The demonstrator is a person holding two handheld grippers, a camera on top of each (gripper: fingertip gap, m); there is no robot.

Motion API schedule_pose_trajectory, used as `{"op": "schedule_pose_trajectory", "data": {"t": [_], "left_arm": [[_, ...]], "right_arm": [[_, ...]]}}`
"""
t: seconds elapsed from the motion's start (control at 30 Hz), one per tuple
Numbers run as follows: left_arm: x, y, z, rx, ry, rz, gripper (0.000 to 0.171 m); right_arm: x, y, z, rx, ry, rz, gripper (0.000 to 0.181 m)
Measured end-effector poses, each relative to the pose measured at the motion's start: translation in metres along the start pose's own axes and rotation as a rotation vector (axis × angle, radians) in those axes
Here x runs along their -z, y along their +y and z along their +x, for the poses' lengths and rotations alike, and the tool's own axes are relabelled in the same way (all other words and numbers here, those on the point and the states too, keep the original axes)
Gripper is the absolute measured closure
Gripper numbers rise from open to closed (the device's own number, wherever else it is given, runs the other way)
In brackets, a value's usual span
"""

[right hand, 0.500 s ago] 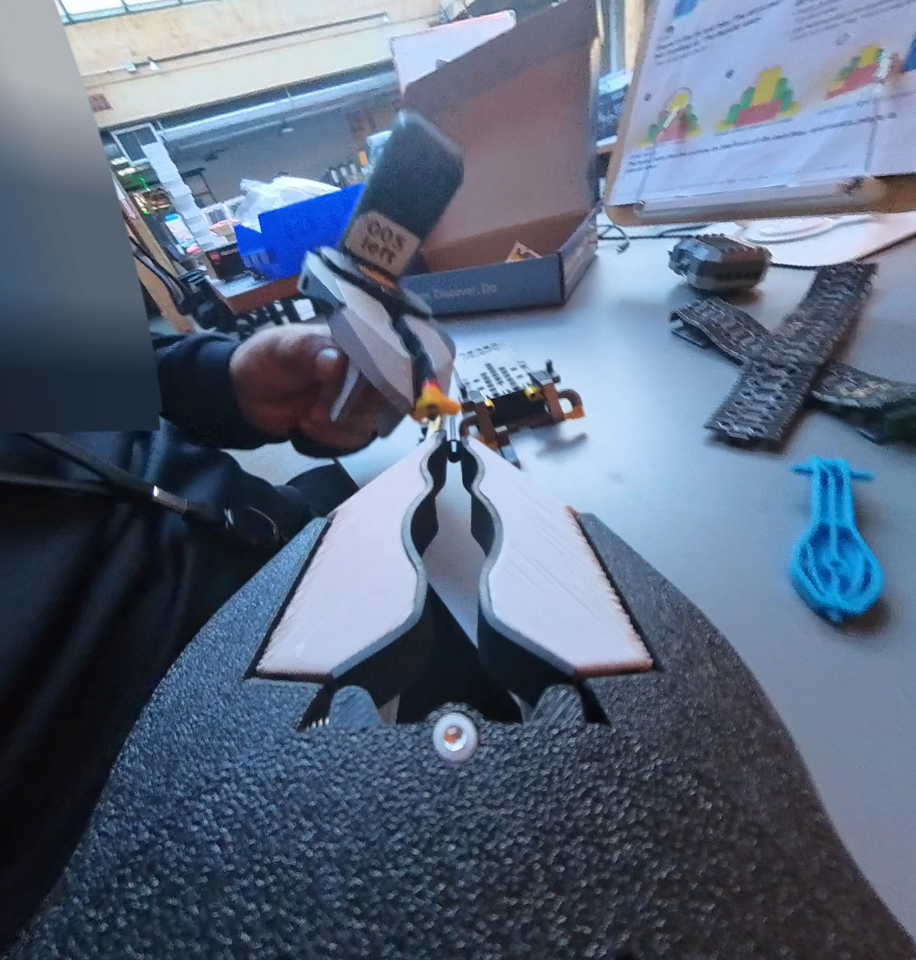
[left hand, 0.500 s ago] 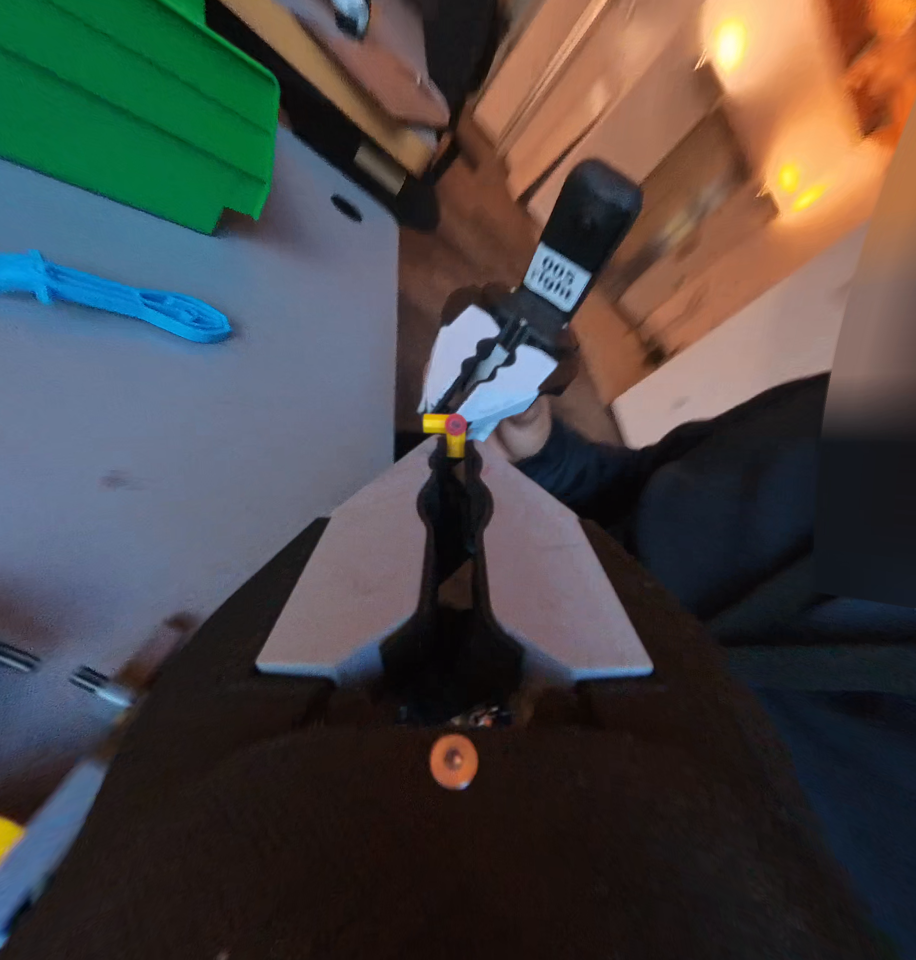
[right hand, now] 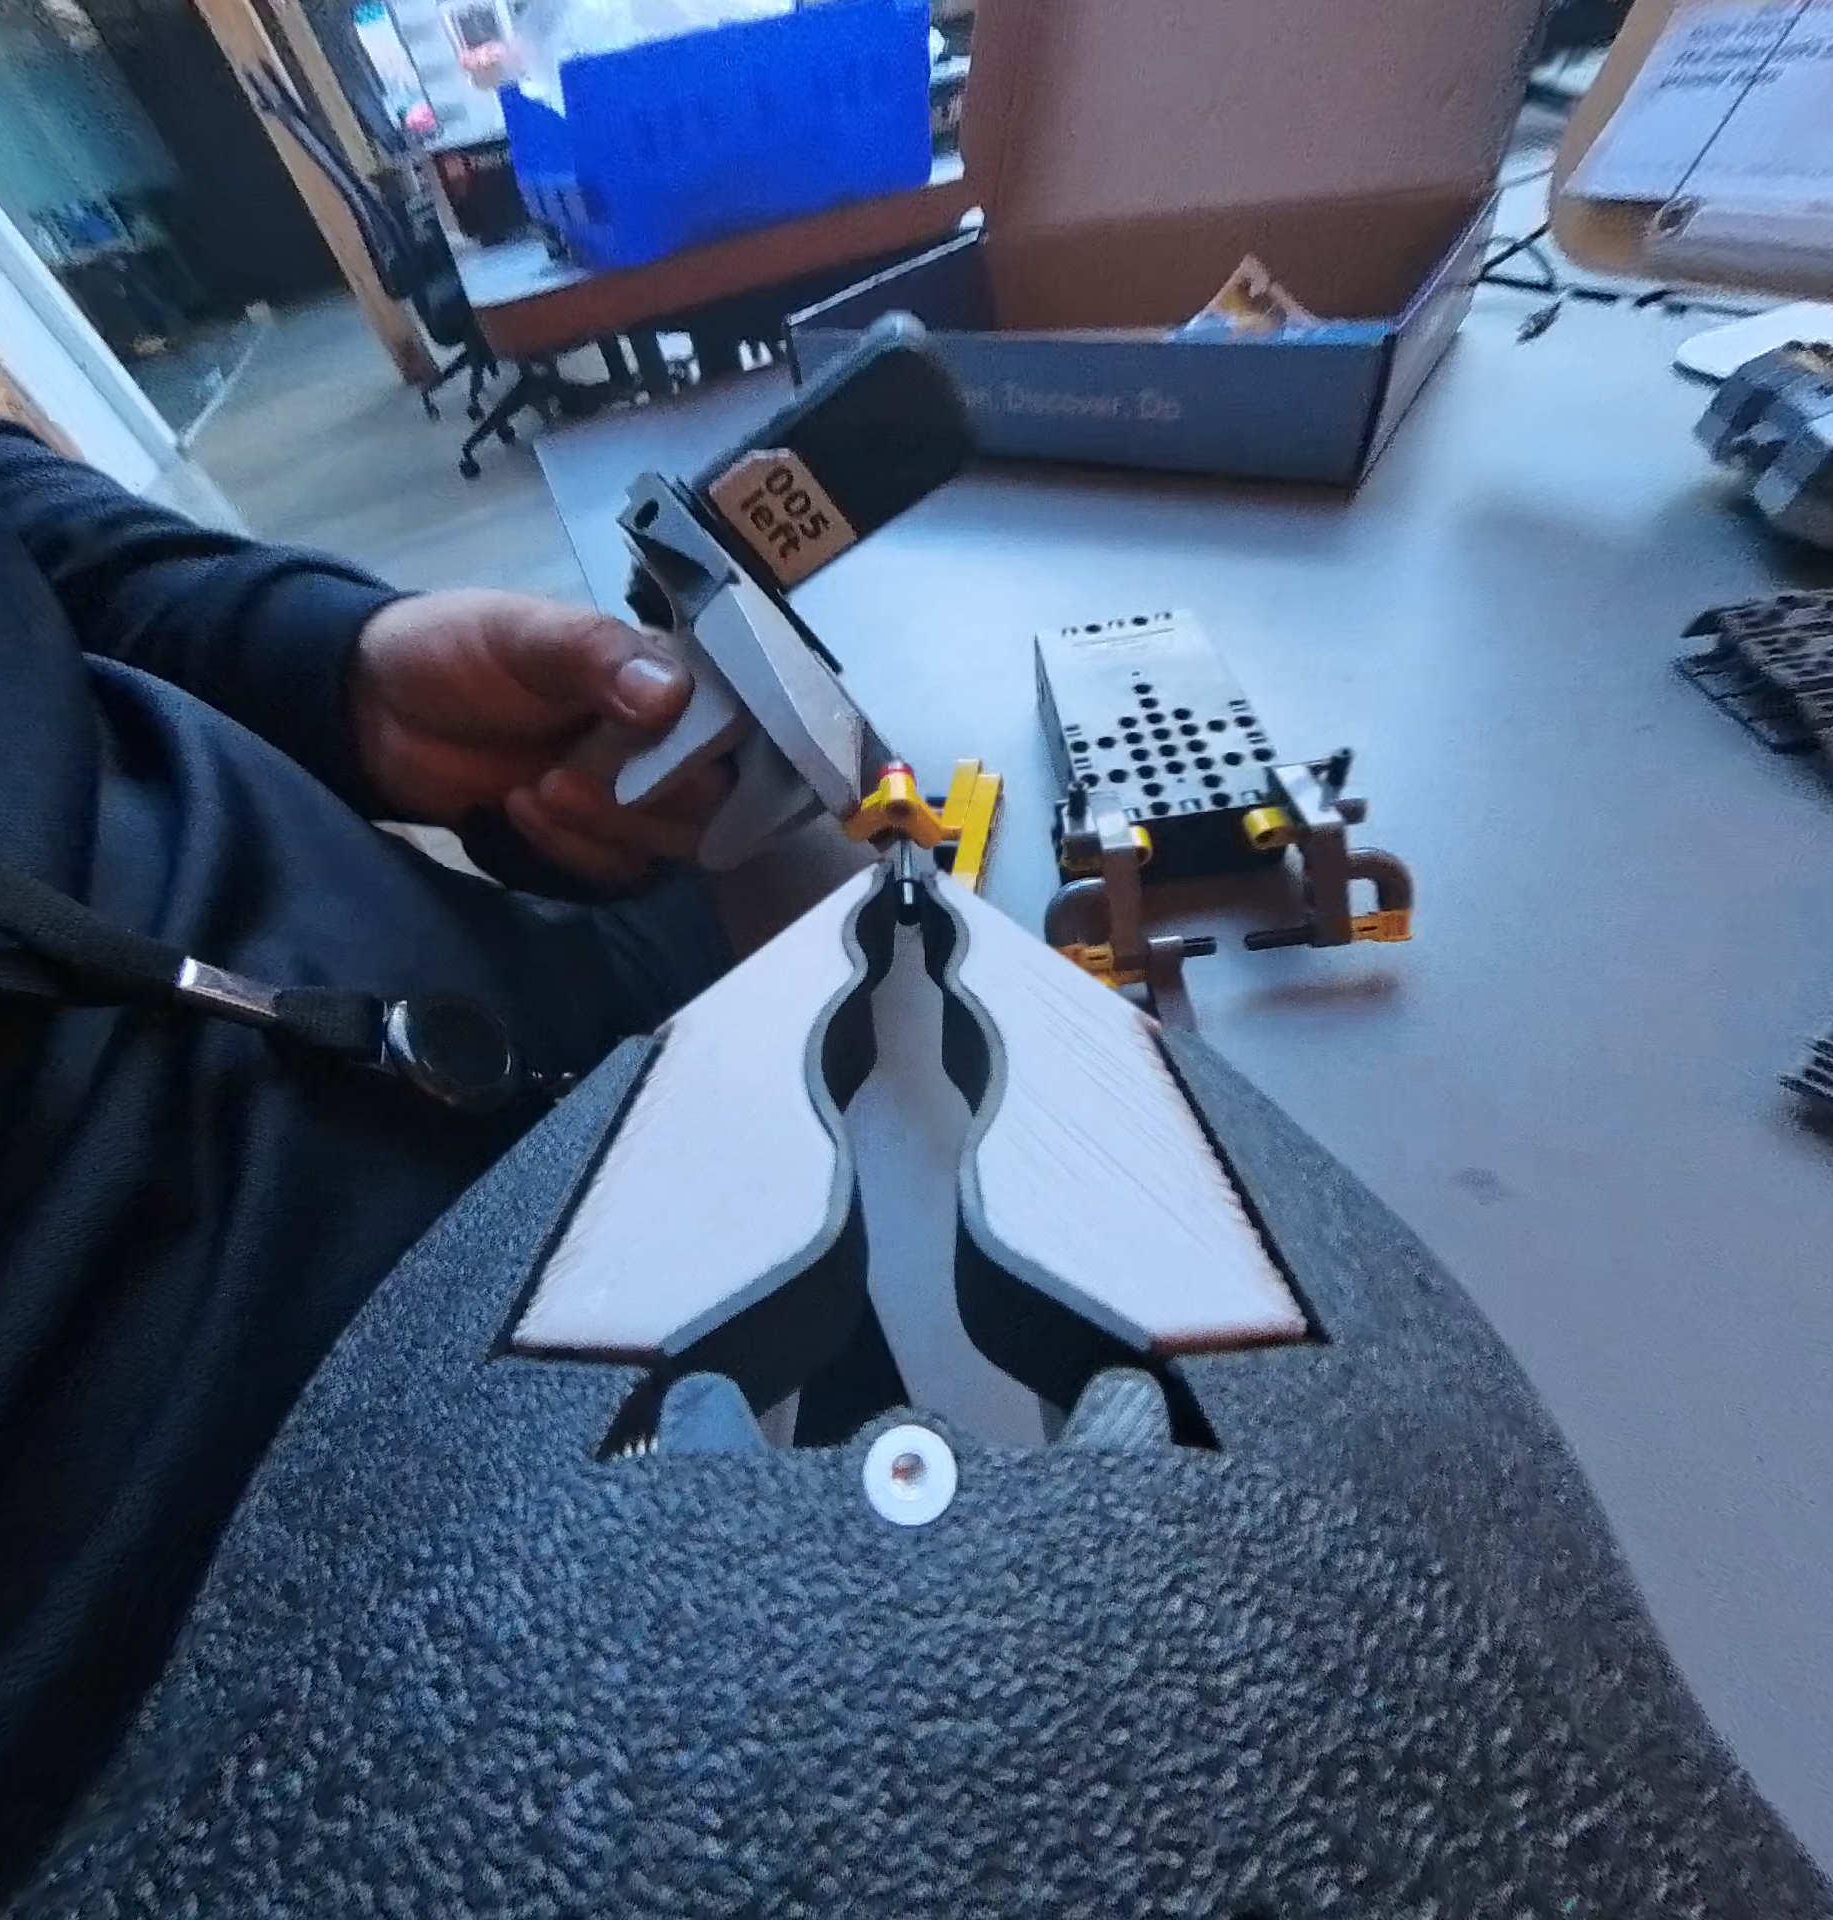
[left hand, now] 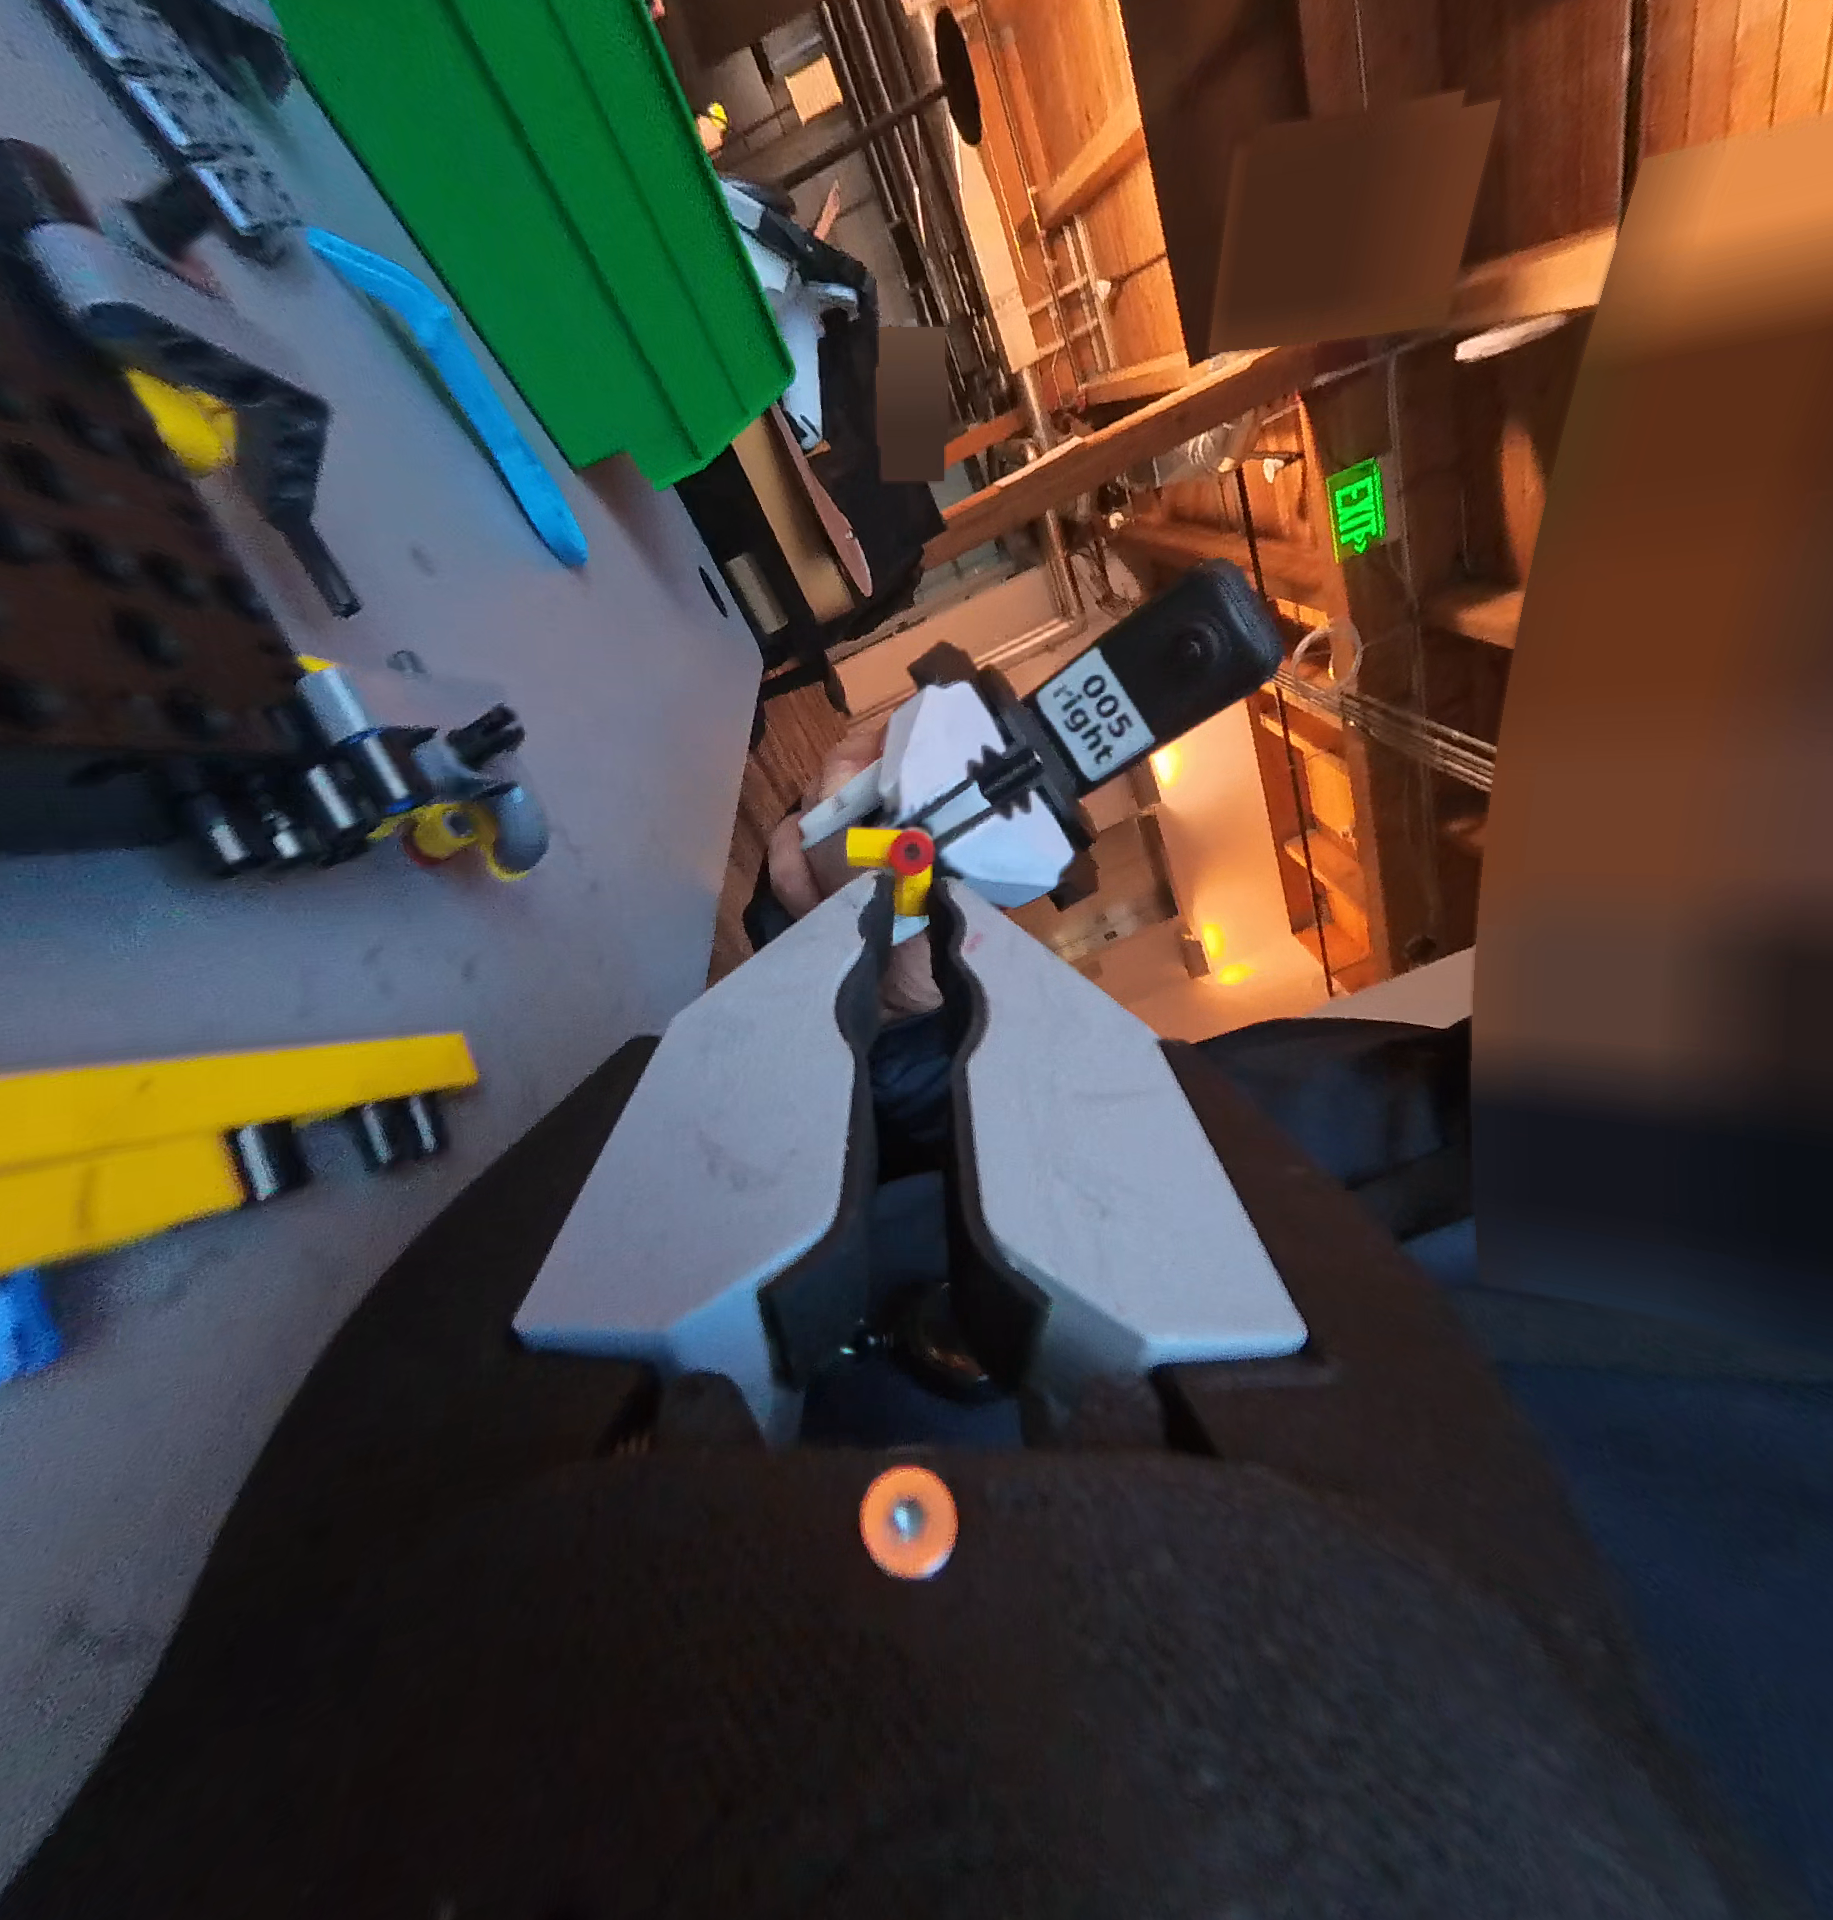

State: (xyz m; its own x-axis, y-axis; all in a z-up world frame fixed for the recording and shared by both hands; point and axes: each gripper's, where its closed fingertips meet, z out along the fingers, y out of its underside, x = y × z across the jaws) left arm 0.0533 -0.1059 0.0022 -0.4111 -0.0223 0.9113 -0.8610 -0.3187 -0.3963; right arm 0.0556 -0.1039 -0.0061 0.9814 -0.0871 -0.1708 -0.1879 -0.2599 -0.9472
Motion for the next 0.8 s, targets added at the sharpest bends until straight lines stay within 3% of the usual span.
{"op": "schedule_pose_trajectory", "data": {"t": [0.2,0.43,0.8], "left_arm": [[0.029,0.003,-0.016,0.051,-0.121,-0.011,0.167],[0.042,0.002,-0.014,0.197,-0.056,0.054,0.168],[0.042,0.017,-0.031,0.193,-0.178,-0.107,0.167]], "right_arm": [[-0.027,0.007,-0.007,0.016,-0.034,-0.07,0.179],[-0.037,0.004,-0.009,0.021,-0.045,-0.069,0.179],[-0.04,0.017,-0.003,-0.021,-0.052,-0.161,0.179]]}}
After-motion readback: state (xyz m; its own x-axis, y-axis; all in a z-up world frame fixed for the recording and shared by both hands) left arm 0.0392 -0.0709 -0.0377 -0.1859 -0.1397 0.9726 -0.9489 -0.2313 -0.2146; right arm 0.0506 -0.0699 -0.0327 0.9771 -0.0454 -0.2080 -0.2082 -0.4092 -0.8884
